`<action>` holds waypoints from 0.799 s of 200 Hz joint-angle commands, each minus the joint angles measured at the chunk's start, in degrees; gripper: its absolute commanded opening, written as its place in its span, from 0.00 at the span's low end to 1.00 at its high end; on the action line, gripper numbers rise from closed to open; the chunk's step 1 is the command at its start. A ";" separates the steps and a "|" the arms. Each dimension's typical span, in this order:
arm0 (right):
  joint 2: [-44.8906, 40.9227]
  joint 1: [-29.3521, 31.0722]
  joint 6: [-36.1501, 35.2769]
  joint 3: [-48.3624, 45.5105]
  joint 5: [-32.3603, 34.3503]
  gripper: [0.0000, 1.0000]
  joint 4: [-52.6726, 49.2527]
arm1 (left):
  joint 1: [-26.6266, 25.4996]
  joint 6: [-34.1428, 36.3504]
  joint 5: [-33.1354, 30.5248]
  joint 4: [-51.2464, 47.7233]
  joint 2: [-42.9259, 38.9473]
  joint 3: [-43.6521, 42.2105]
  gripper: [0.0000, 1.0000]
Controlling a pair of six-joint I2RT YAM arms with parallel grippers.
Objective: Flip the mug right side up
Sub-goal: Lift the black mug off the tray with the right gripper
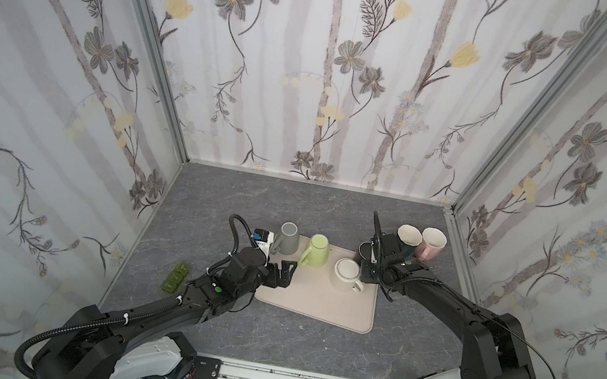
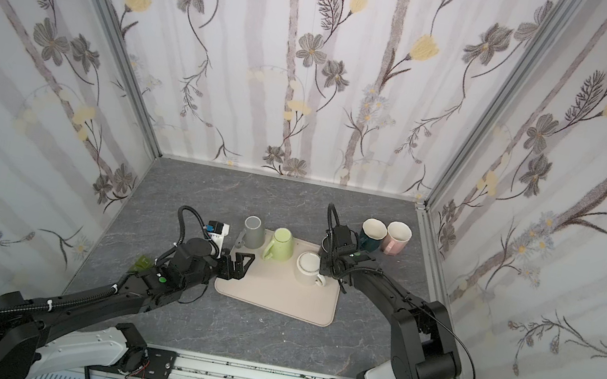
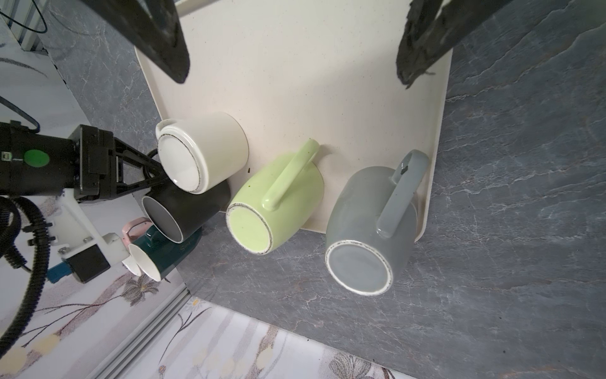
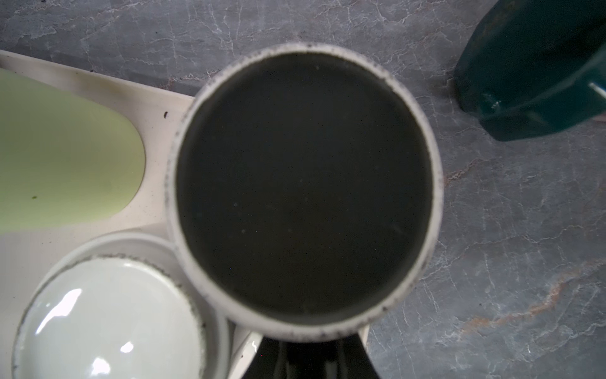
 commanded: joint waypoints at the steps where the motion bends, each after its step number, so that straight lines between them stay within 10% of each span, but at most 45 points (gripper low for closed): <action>1: -1.74 -0.08 0.37 0.10 3.11 0.08 1.63 | 0.02 -0.40 0.64 1.97 0.14 0.42 1.00; 160: -18.29 -0.11 5.09 -3.94 -2.10 0.00 4.27 | 0.01 -1.47 1.48 3.14 2.82 0.74 1.00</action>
